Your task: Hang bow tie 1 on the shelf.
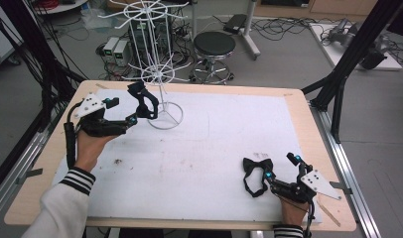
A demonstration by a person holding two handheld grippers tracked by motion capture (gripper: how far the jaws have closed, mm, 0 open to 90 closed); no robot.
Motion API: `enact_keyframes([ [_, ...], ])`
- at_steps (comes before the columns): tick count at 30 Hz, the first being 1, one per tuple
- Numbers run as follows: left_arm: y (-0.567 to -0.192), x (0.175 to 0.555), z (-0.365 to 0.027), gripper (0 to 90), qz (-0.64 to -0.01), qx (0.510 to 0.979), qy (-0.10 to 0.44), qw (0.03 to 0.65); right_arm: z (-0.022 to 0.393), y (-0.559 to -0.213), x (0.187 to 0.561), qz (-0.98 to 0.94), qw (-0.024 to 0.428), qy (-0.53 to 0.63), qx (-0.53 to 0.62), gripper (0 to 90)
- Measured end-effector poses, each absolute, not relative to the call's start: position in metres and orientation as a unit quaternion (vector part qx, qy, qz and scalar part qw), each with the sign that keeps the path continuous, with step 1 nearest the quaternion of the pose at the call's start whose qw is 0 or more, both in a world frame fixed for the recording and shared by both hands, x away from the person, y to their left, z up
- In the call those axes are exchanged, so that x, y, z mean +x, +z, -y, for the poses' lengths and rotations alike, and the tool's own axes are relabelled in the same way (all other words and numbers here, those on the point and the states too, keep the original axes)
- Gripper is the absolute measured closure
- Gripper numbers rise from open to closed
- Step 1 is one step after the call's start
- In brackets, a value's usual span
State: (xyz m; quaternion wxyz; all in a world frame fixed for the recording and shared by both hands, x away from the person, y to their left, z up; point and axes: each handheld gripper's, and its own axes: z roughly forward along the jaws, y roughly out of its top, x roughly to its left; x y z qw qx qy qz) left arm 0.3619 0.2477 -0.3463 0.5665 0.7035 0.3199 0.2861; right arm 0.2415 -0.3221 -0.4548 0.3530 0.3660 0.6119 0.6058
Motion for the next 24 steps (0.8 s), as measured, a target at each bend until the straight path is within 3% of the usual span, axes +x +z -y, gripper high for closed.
enact_keyframes([
  [11, -0.365, 0.33, -0.257, 12.0, -0.256, 0.697, 0.261, 0.617, 0.322, -0.455, 0.242, -0.611, 0.356, 0.606, 0.364, 8.5],
  [24, -0.403, 0.31, -0.267, 11.6, -0.251, 0.689, 0.231, 0.639, 0.322, -0.455, 0.242, -0.611, 0.357, 0.606, 0.364, 8.5],
])
